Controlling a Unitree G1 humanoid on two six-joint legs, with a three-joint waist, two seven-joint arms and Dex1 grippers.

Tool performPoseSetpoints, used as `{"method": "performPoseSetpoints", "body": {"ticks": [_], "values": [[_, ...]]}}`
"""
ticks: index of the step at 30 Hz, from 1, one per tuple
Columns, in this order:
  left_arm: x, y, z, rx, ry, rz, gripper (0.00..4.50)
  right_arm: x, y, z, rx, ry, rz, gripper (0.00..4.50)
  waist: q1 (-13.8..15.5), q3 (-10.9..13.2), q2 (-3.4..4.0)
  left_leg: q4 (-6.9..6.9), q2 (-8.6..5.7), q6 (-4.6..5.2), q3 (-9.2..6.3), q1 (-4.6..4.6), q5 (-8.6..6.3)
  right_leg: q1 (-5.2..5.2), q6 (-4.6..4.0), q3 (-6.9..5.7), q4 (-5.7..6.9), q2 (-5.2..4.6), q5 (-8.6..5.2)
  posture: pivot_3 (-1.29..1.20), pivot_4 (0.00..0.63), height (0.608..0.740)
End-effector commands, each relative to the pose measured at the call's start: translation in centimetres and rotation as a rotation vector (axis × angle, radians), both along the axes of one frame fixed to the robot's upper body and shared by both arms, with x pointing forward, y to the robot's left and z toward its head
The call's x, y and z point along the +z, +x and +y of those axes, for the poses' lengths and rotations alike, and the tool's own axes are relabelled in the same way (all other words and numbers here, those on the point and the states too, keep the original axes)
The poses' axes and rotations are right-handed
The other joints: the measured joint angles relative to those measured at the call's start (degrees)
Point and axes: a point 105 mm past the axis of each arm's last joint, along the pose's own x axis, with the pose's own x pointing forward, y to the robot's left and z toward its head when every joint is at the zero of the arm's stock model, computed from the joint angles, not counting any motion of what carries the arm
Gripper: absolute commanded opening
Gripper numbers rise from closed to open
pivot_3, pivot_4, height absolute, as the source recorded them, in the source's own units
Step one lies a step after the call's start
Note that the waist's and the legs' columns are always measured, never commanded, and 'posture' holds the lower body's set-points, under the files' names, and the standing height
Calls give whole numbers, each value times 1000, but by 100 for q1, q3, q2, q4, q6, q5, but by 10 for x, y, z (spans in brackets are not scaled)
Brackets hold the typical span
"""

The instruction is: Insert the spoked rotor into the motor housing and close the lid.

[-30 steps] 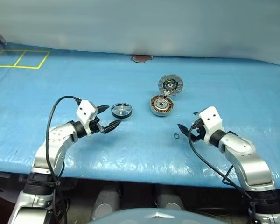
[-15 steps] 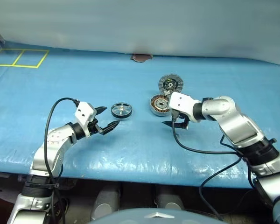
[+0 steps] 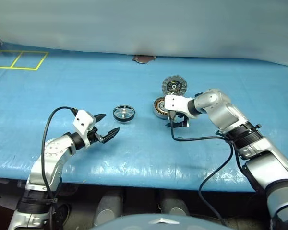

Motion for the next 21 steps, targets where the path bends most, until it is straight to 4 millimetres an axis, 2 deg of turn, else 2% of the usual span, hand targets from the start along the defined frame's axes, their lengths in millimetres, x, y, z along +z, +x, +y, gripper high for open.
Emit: {"method": "performPoseSetpoints", "body": {"ticks": [1, 7, 14, 17, 21], "values": [[13, -2, 0, 2, -4, -49, 4500, 13, 6, 5, 29, 4, -44, 4463, -4, 0, 0, 0, 0, 0, 0, 0, 0, 0, 0, 0, 0, 0, 0, 0, 150, 740], [12, -4, 2, 13, -2, -48, 4500, 13, 10, 9, 45, -8, -41, 4463, -10, 0, 0, -1, 0, 0, -1, 0, 0, -1, -1, 0, 1, 1, 2, 0, 150, 740], [13, -4, 3, 20, 2, -53, 4500, -5, 12, 8, 36, -34, 59, 4463, -16, -1, 1, 1, 0, -1, 1, 9, 1, 6, 0, 1, 3, 2, 3, 0, 150, 740], [12, -4, 3, 19, 4, -53, 4500, -8, 15, 6, 28, -45, 99, 3835, -20, -1, 1, 0, 0, -1, 3, 31, 0, 26, 0, 2, 3, 2, 1, 0, 150, 740], [12, -4, 2, 17, 3, -50, 4500, -9, 19, 5, 14, -55, 113, 2590, -14, -2, -1, 0, 1, -2, 1, 36, 0, 29, 0, 2, 4, 3, -2, 0, 150, 740]]}}
